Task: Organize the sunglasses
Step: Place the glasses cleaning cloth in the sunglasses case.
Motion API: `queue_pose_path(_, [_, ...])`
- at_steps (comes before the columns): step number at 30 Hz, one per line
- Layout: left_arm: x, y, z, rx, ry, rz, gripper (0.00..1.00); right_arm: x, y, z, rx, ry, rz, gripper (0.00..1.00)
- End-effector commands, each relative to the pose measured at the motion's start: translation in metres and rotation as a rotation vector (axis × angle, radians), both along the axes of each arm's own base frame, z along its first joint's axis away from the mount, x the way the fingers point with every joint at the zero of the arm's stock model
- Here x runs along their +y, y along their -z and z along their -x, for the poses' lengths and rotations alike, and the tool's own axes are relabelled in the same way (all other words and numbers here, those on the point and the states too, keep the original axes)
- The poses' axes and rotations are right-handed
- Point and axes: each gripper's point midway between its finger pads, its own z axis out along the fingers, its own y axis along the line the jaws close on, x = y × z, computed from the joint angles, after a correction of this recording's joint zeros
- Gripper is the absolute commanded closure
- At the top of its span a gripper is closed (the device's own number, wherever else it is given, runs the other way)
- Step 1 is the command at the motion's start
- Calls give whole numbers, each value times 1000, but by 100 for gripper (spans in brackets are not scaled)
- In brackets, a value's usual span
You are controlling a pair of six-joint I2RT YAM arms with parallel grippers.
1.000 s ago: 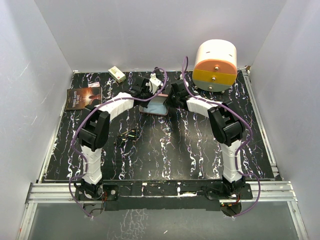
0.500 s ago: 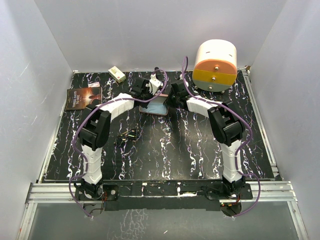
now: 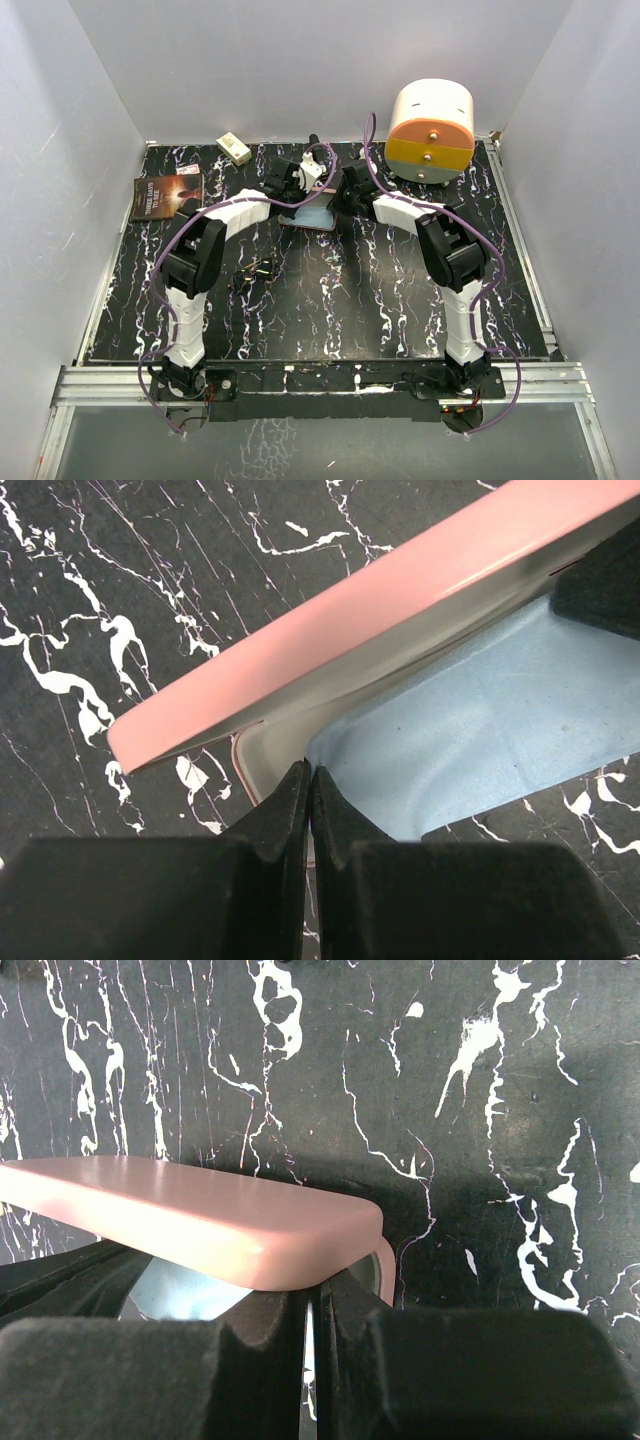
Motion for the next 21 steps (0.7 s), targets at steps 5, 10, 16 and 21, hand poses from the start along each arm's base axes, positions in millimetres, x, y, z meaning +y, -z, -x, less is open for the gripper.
queue_pose_path(5, [5, -6, -5, -41, -11, -3, 100, 2, -31, -20, -125, 14, -19, 93])
queue_pose_path(10, [8, -11, -8, -70, -22, -7, 100, 2, -31, -21, -128, 16, -18, 92])
queue_pose_path(16, [6, -18, -12, -99, -21, 4, 100, 1, -31, -22, -132, 19, -16, 92])
queue_pose_path(21, [3, -20, -14, -101, -14, 13, 100, 0, -32, -22, -133, 24, -13, 92])
